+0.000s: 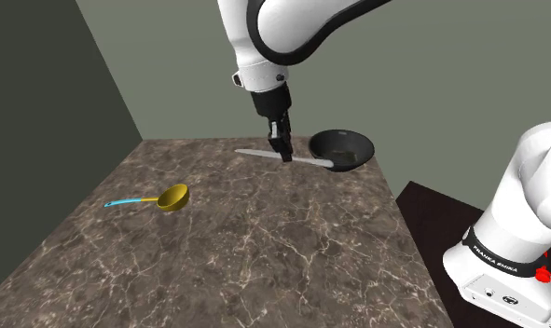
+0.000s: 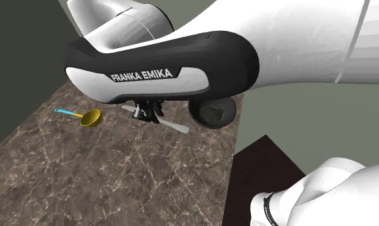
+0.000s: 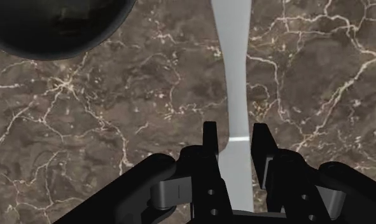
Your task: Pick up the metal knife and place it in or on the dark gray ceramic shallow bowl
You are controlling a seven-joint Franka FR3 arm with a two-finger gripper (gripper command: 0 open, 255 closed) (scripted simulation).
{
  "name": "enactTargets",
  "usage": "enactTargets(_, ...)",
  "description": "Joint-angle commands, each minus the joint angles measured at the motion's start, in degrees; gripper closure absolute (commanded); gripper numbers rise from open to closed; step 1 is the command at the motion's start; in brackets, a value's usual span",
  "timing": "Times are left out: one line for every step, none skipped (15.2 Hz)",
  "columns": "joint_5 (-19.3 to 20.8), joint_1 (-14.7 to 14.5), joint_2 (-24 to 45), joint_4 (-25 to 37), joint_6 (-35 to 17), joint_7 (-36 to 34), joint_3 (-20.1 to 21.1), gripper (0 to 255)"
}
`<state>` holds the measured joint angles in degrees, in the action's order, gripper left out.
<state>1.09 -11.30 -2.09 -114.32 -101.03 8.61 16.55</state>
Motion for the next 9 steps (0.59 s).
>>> enactTargets(-0.2,1.2,-2.7,-2.6,-0.1,2.8,-1.3,255)
enactTargets(-0.1,1.8,-3.9,-3.9,-0.3,4.2,-2.1,255)
enactTargets(-0.1,2.4,-5.0,-5.1,-0.4,5.5,-2.8,255)
enactTargets(0.1,3.0,-6.1,-6.3,-0.5,6.9,-3.6,255)
enactTargets(0.2,3.6,-7.1,-7.3,-0.6,8.2,-4.4,255)
enactTargets(0.4,4.2,-8.1,-8.3,-0.7,9.6,-5.2,255)
enactTargets(0.7,4.7,-9.0,-9.3,-0.8,10.9,-6.0,255)
enactTargets(1.0,5.3,-9.9,-10.2,-0.9,12.3,-6.9,255)
enactTargets(1.3,5.9,-10.7,-11.0,-1.0,13.6,-7.7,255)
